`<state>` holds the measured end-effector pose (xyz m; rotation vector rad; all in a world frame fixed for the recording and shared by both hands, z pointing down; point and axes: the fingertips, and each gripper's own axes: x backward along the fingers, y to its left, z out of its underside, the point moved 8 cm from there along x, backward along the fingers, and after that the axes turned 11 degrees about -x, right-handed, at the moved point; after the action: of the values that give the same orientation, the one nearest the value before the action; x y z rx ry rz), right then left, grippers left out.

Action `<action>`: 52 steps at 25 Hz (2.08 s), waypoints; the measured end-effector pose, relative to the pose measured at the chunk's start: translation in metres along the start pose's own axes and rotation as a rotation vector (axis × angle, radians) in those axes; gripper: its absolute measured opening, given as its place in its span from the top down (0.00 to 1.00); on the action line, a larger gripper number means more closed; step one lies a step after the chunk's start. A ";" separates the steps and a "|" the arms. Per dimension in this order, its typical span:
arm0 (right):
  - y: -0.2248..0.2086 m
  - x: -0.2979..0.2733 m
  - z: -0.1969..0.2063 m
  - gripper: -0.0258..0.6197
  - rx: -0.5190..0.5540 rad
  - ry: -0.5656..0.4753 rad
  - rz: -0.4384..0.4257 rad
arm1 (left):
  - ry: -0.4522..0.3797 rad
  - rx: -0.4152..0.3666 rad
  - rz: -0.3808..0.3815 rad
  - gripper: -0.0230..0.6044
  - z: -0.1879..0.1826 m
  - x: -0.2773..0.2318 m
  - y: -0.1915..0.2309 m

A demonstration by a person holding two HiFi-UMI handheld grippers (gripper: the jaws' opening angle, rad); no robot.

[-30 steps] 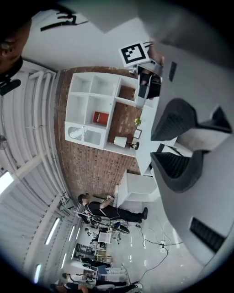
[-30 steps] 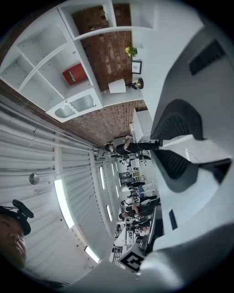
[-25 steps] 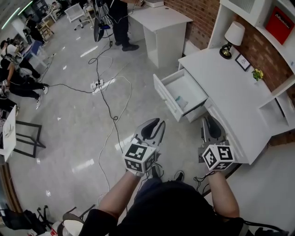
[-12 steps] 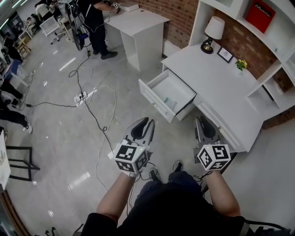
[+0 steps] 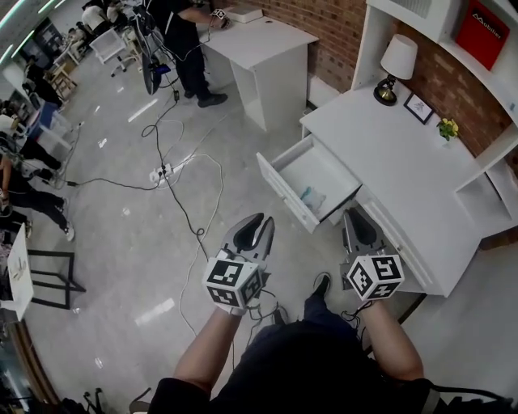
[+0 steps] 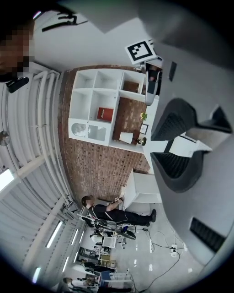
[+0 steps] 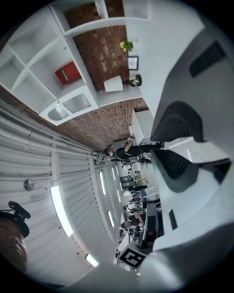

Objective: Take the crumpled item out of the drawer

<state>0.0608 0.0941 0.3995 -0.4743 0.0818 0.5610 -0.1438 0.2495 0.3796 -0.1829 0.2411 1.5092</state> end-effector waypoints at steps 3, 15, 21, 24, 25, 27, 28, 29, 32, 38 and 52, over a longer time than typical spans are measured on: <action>-0.025 -0.027 -0.020 0.89 -0.016 -0.008 -0.047 | 0.012 -0.022 -0.038 0.84 -0.014 -0.029 -0.002; -0.114 -0.088 -0.051 0.92 -0.094 0.022 -0.128 | 0.121 -0.058 -0.083 0.84 -0.030 -0.136 -0.028; -0.146 -0.099 -0.058 0.93 -0.111 0.030 -0.098 | 0.157 -0.082 -0.007 0.84 -0.027 -0.185 -0.042; -0.158 -0.106 -0.059 0.94 -0.115 0.031 -0.068 | 0.146 -0.083 0.031 0.84 -0.026 -0.207 -0.039; -0.161 -0.108 -0.059 0.94 -0.117 0.030 -0.055 | 0.147 -0.083 0.044 0.84 -0.025 -0.215 -0.036; -0.165 -0.115 -0.059 0.94 -0.115 0.028 -0.034 | 0.154 -0.095 0.067 0.84 -0.022 -0.232 -0.029; -0.167 -0.120 -0.059 0.94 -0.111 0.028 -0.024 | 0.159 -0.103 0.077 0.84 -0.021 -0.240 -0.024; -0.169 -0.125 -0.059 0.94 -0.106 0.029 -0.013 | 0.164 -0.107 0.089 0.84 -0.019 -0.249 -0.019; -0.173 -0.139 -0.057 0.94 -0.097 0.038 0.052 | 0.184 -0.101 0.166 0.84 -0.011 -0.274 -0.005; -0.173 -0.170 -0.057 0.94 -0.085 0.044 0.192 | 0.224 -0.171 0.296 0.84 0.007 -0.335 0.043; -0.211 -0.133 -0.007 0.94 -0.267 0.056 0.572 | 0.669 -0.683 0.877 0.84 0.160 -0.458 0.020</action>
<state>0.0608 -0.1313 0.5065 -0.7335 0.2010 1.1281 -0.1773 -0.1468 0.6580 -1.2697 0.3500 2.3233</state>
